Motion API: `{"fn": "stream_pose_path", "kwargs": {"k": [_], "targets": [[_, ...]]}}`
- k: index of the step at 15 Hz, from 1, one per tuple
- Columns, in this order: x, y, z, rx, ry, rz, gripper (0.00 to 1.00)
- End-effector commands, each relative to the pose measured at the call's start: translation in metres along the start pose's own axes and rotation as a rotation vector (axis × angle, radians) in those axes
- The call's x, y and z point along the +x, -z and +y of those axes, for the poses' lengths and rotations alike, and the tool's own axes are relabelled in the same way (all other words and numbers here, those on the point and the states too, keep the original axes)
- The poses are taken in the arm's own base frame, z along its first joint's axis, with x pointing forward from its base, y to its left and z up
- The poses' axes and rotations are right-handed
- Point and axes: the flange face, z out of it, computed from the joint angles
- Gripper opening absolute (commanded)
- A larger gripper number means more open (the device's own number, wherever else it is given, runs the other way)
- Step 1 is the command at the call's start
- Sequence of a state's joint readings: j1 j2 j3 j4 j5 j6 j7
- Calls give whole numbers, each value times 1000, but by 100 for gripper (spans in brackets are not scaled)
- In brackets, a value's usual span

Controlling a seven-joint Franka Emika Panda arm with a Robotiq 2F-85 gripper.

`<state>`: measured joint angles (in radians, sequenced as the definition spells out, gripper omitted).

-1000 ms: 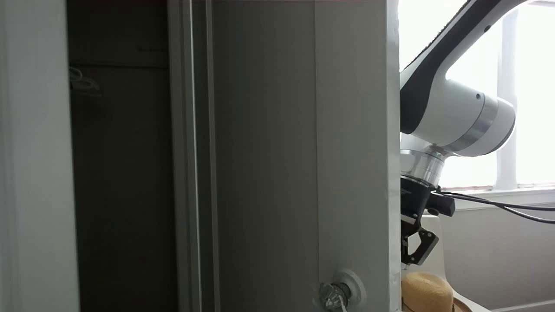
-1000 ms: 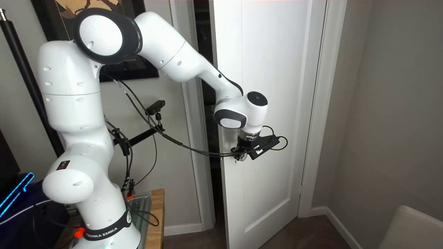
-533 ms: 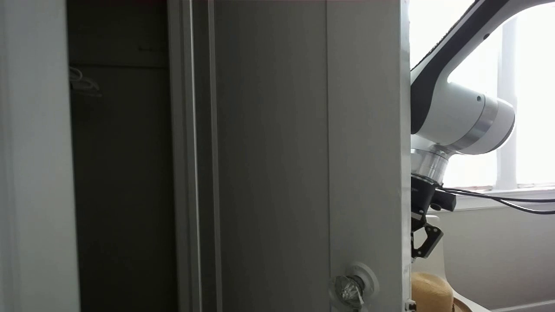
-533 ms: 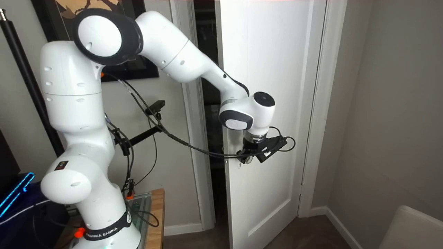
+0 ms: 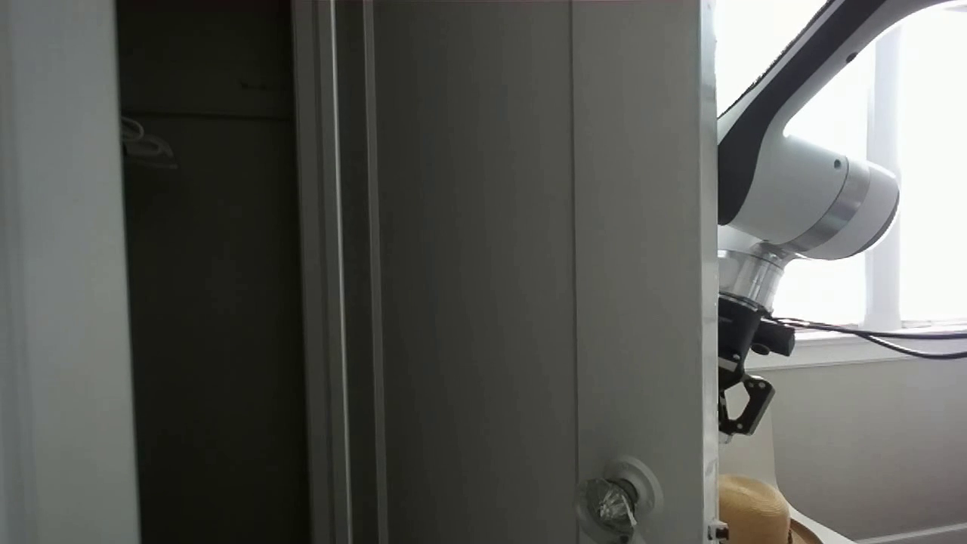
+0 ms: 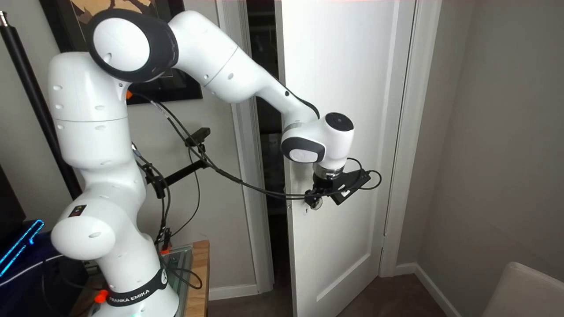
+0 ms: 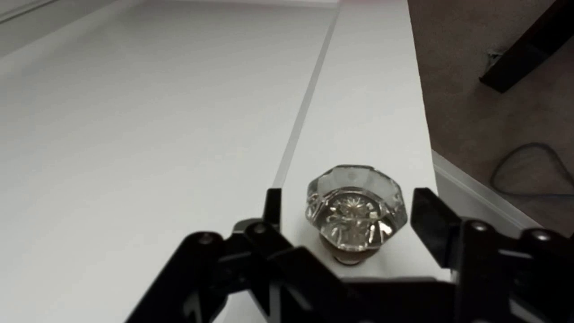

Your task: Open the closet door.

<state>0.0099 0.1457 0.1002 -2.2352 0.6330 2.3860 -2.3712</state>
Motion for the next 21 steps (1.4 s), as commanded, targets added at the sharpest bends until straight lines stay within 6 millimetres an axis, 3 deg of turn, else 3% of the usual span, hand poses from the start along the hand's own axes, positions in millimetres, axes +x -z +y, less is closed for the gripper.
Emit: {"fn": "stream_pose_path", "kwargs": {"k": [1, 5, 8, 12, 18, 21], "targets": [[-9, 53, 1, -40, 31, -61, 100], [-13, 97, -12, -11, -74, -98, 100], [5, 124, -34, 45, -246, -162, 100], [48, 169, -59, 67, -459, -230, 100], [137, 233, -102, -17, -715, -308, 100], [166, 257, -130, -83, -831, -368, 100]]}}
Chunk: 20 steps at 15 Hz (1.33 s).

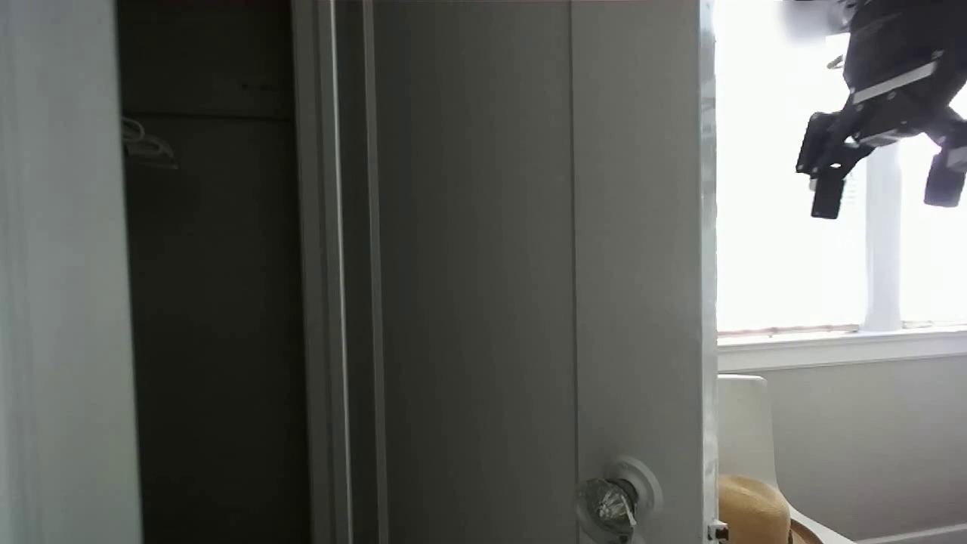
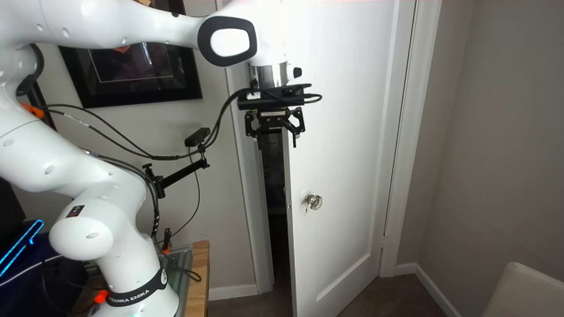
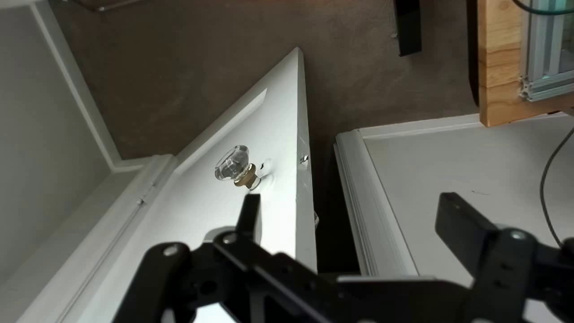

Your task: Open the closet door.

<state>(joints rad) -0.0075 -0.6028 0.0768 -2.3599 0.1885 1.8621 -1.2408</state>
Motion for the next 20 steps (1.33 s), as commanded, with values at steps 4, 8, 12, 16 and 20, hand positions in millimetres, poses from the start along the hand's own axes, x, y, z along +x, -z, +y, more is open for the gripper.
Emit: {"fn": "stream_pose_path", "kwargs": {"k": [4, 8, 12, 16, 20], "targets": [[0, 60, -92, -200, -123, -33, 100], [25, 100, -137, -384, -97, 30, 100], [41, 120, -170, -507, -31, 29, 100], [71, 120, -176, -563, 96, 46, 100], [114, 104, -182, -579, 194, 13, 100]]}}
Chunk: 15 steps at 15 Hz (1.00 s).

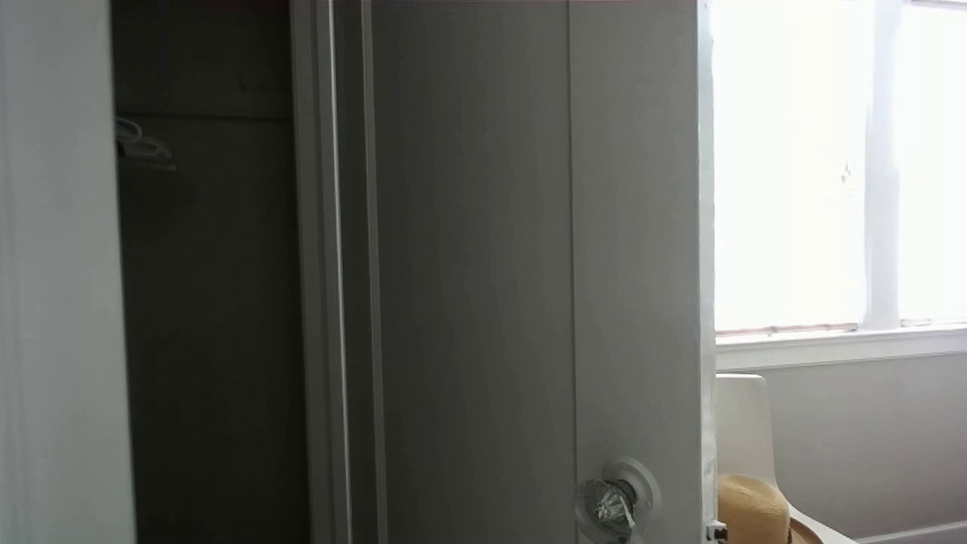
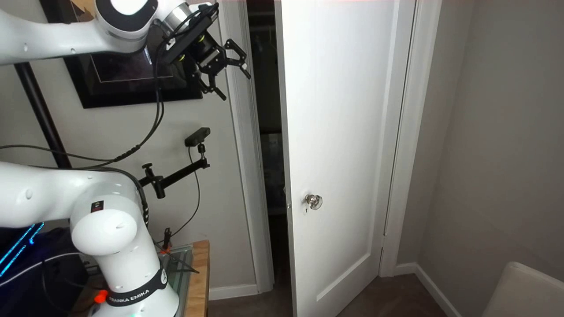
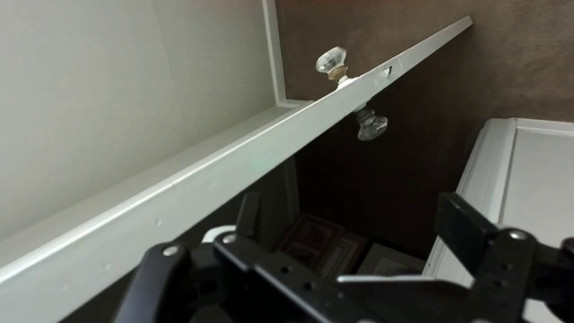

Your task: Open the closet door.

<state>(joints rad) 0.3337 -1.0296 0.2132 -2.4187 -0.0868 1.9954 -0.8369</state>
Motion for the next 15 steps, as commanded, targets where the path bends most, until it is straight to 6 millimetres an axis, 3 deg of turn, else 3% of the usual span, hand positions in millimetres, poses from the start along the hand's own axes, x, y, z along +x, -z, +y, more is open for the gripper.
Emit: {"fn": "stream_pose_path", "kwargs": {"k": [1, 6, 11, 15], "targets": [[35, -17, -5, -23, 92, -24, 100], [63, -36, -4, -117, 24, -85, 100], [85, -48, 7, -236, -30, 43, 100], [98, -72, 25, -330, -56, 101, 100]]}}
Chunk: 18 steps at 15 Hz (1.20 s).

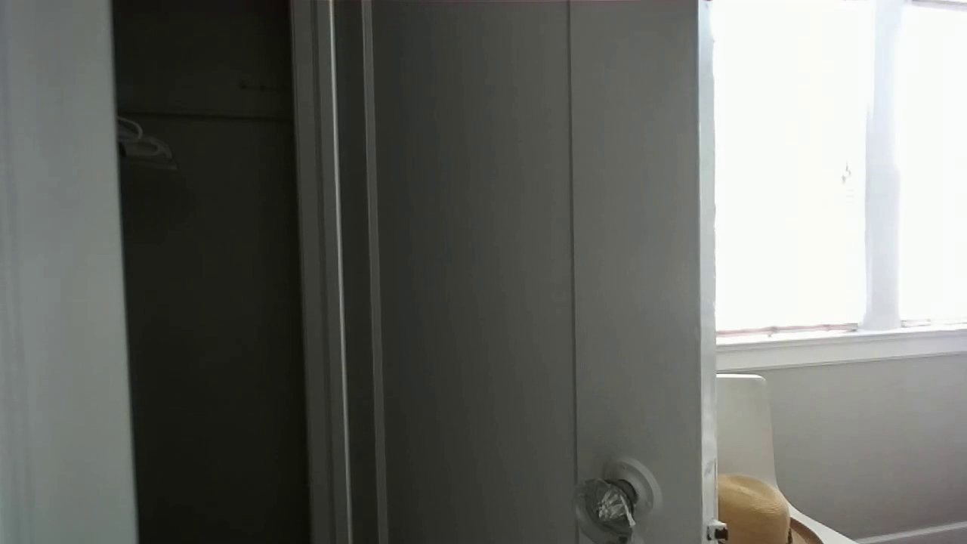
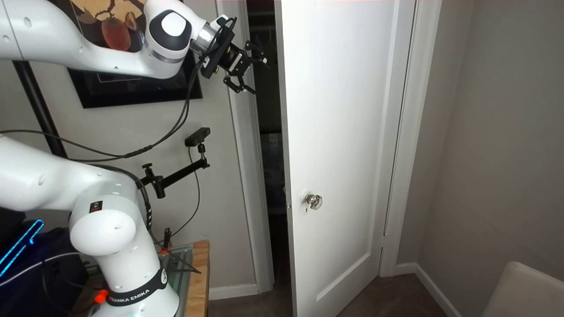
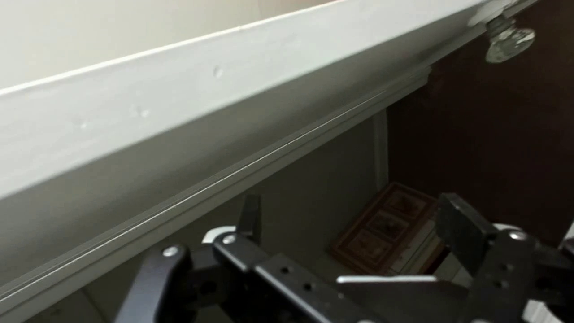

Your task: Open the closet door.

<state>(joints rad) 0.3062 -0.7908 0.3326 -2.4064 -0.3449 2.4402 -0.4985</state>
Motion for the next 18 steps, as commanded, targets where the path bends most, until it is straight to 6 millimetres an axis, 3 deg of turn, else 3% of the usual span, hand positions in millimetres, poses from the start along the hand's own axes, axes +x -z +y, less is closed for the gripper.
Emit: {"fn": "stream_pose_path", "kwargs": {"k": [1, 6, 11, 18], "targets": [[6, -30, 9, -76, -12, -13, 100], [6, -62, 7, -140, -11, -180, 100], [8, -68, 6, -199, -4, -296, 100], [-11, -83, 21, -238, 1, -365, 100]]}}
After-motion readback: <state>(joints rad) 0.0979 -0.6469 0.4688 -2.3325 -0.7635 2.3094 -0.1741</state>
